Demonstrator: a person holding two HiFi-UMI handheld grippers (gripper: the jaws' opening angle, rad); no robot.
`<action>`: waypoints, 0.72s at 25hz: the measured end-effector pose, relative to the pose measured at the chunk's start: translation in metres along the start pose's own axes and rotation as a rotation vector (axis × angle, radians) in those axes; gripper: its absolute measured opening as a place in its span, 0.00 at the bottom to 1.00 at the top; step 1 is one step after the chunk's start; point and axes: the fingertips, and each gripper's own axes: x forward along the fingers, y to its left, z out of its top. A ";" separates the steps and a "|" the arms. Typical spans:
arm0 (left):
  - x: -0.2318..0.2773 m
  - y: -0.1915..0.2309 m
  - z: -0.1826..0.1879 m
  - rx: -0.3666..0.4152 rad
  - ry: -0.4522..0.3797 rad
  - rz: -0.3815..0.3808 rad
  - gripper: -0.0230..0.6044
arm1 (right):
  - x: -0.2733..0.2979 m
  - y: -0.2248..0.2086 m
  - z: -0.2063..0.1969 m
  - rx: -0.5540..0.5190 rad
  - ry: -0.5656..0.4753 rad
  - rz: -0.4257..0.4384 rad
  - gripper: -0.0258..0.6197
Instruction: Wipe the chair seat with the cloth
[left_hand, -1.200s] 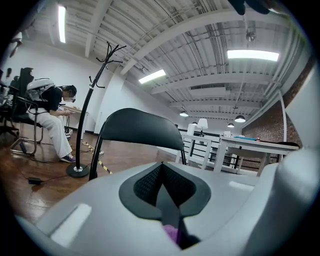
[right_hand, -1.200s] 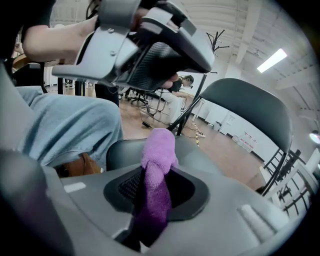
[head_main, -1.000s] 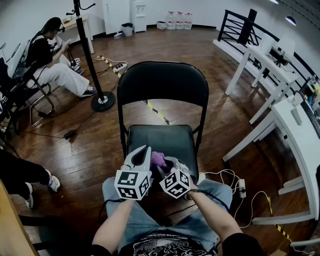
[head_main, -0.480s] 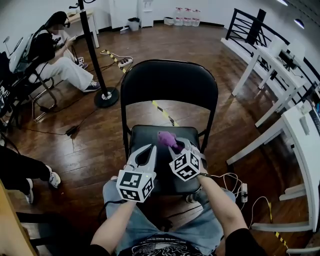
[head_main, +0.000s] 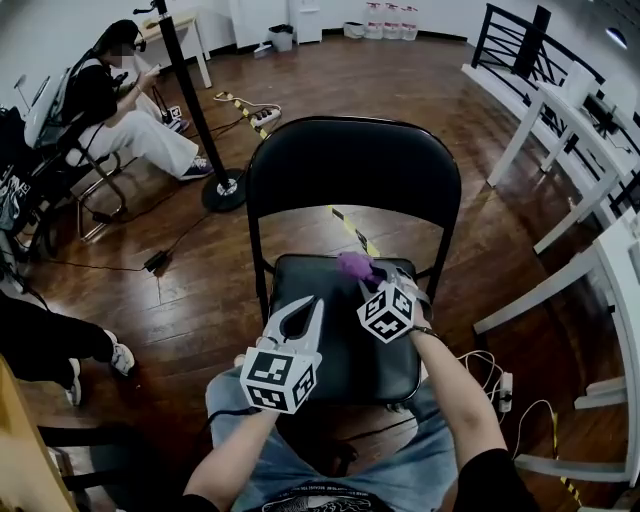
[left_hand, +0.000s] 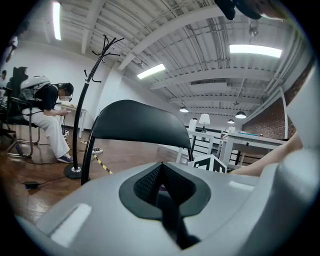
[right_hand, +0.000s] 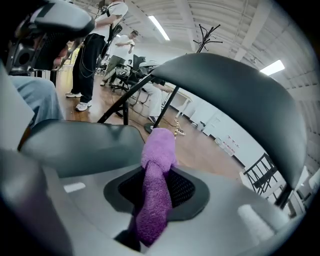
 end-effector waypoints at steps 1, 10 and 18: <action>0.002 0.001 -0.001 -0.001 0.005 0.004 0.04 | 0.006 -0.001 -0.004 0.000 0.005 0.009 0.18; 0.016 -0.002 -0.015 0.006 0.048 0.004 0.04 | 0.040 -0.005 -0.025 -0.002 0.054 0.037 0.18; 0.014 -0.006 -0.018 0.012 0.056 0.021 0.04 | 0.032 0.014 -0.034 0.001 0.079 0.059 0.18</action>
